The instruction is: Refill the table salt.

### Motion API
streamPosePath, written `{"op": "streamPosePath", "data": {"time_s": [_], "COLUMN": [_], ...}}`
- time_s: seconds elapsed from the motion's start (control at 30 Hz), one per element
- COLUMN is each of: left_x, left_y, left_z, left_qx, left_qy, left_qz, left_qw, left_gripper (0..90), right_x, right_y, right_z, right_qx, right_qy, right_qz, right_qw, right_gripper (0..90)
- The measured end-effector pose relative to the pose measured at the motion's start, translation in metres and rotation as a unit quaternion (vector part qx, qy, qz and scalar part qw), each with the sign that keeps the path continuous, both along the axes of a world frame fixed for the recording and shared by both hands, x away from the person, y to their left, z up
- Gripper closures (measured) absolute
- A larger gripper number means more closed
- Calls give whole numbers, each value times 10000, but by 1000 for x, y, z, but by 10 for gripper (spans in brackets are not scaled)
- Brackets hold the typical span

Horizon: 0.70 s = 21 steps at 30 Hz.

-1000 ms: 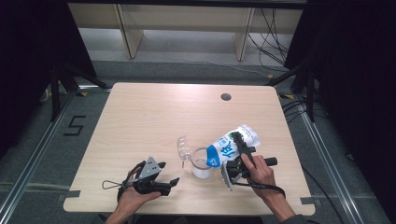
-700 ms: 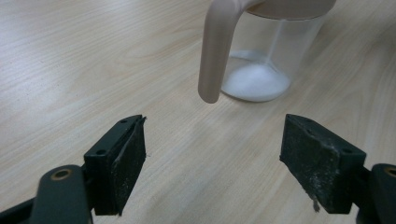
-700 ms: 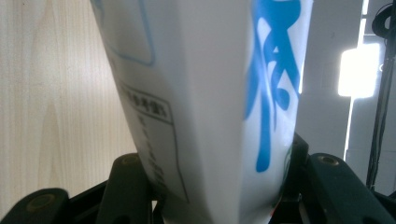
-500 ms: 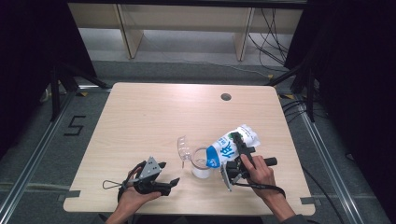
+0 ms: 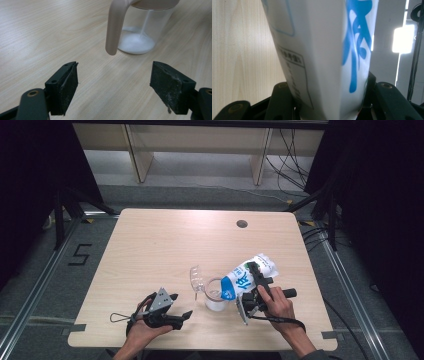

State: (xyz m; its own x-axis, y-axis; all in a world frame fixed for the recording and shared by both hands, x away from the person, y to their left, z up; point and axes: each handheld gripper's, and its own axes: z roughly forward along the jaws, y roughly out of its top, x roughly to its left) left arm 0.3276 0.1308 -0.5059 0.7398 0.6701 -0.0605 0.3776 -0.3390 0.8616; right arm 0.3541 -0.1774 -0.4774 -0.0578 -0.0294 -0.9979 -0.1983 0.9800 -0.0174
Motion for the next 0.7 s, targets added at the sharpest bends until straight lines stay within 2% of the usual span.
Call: {"op": "streamPosePath", "data": {"time_s": [0.03, 0.07, 0.23, 0.27, 0.7], "left_x": [0, 0, 0, 0, 1], "left_y": [0, 0, 0, 0, 1], "left_z": [0, 0, 0, 0, 0], "left_qx": [18, 18, 11, 5, 51], "left_qy": [19, 19, -3, 3, 18], "left_qz": [-15, -15, -35, -28, -17], "left_qw": [10000, 10000, 10000, 10000, 10000], "left_gripper": [218, 218, 227, 228, 224], "right_x": [1, 1, 1, 0, 0], "right_y": [0, 0, 0, 0, 0], "right_z": [2, 2, 2, 2, 3], "right_qx": [-126, -134, -123, -141, -112], "right_qy": [-96, -96, -87, -32, -42], "right_qz": [108, 107, 100, -11, 30], "right_qw": [9998, 9998, 9998, 9999, 9999], "right_gripper": [544, 545, 548, 548, 551]}}
